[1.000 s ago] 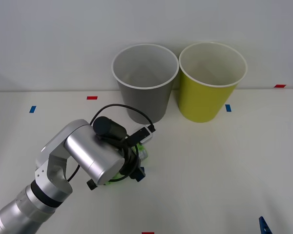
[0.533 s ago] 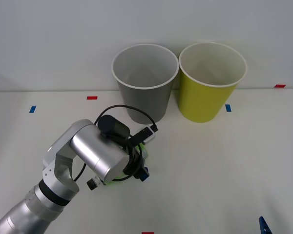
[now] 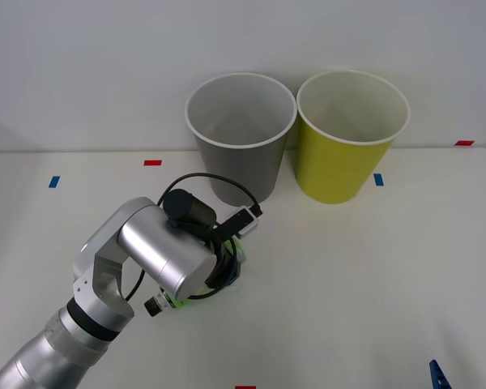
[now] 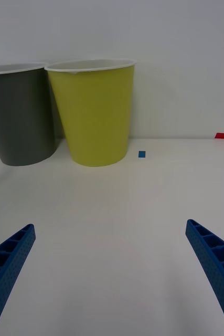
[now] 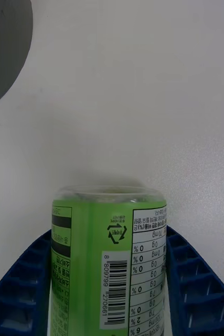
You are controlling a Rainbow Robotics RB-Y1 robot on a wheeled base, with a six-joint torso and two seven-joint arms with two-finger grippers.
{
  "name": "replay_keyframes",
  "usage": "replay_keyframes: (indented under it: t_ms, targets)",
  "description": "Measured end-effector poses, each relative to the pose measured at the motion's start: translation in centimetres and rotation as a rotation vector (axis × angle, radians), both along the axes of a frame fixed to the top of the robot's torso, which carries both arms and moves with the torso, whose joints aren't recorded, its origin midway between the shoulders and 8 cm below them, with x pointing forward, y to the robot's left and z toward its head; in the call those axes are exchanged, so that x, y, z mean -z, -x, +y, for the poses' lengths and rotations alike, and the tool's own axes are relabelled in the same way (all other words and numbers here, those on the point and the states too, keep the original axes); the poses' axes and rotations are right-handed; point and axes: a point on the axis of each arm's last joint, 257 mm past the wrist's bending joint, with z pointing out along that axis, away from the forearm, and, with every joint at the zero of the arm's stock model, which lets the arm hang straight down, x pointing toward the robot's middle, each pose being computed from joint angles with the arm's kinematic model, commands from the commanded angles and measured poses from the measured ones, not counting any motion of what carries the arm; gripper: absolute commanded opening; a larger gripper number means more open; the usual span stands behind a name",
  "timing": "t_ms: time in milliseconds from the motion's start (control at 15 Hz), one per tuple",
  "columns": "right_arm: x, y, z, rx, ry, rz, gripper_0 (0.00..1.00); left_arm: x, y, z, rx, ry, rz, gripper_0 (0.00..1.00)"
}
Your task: Put cans in the gray bin and PET bottles in the light green bin.
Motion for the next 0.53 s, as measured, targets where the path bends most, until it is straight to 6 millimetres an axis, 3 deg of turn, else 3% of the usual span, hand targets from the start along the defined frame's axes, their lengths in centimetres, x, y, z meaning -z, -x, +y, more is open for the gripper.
replay_keyframes:
  t_ms: [533]
  targets:
    - [0.0, 0.0, 0.0, 0.0, 0.0, 0.0, 1.0, -0.44, -0.44, 0.3, -0.001, 0.006, -0.023, 0.0]
